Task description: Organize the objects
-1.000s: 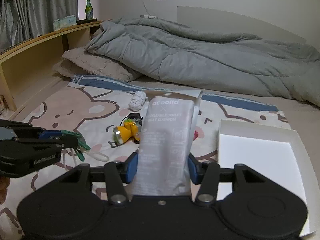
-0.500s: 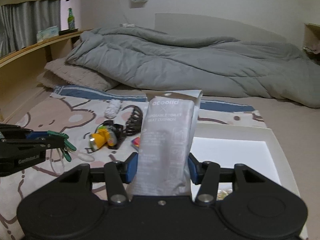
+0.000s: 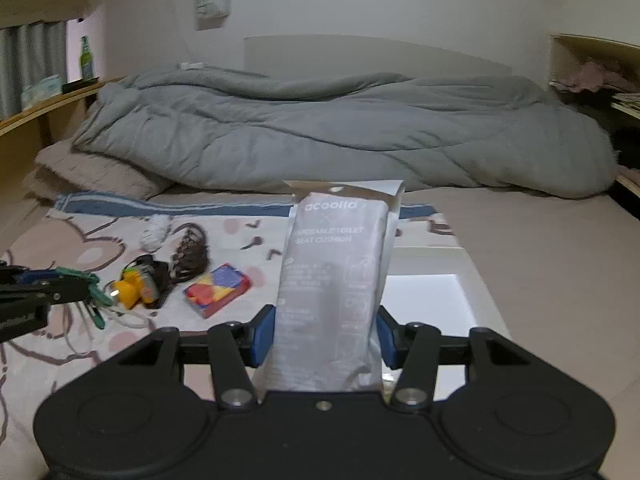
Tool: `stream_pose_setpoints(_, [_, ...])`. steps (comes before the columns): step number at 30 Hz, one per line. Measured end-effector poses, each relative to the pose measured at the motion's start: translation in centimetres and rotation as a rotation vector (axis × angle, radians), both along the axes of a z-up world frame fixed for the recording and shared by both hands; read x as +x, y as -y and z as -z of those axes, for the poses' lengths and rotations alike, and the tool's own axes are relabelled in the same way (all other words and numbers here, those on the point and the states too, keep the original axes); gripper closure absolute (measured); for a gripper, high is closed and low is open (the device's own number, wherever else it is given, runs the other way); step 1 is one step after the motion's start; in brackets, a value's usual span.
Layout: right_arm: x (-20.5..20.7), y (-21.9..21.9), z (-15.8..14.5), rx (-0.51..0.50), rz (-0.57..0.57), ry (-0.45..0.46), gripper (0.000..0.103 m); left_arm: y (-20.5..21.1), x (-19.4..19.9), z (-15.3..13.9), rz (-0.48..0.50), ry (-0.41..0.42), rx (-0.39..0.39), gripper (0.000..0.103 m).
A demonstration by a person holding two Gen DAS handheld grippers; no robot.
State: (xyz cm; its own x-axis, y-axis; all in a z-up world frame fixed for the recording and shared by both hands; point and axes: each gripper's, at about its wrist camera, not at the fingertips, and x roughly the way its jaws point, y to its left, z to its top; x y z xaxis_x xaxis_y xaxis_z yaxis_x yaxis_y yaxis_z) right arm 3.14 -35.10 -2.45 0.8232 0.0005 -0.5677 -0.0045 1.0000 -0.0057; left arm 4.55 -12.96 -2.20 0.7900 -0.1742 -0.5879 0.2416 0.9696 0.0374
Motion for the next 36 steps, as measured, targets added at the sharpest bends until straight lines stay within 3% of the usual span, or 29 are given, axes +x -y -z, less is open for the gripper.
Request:
stream_pose_setpoints(16, [0.2,7.0,2.4,-0.111,0.117,-0.029,0.050,4.0,0.7,0.4,0.096,0.002,-0.055,0.086])
stream_pose_setpoints(26, [1.3,7.6,6.7,-0.244,0.001,-0.186,0.049,5.5,1.6,1.4,0.134,-0.014,-0.041,0.086])
stream_pose_setpoints(31, [2.0,8.1,7.7,-0.237,0.005,-0.203,0.049,5.9,2.3,1.1,0.142,0.000,-0.068,0.086])
stream_pose_setpoints(35, [2.3,8.6,8.1,-0.210,0.045,-0.220,0.030,6.8,2.7,1.7,0.159,-0.026,-0.071,0.086])
stream_pose_setpoints(36, [2.3,8.6,8.1,-0.215,0.055,-0.216,0.029,7.0,2.9,1.9,0.162,-0.034,-0.074,0.086])
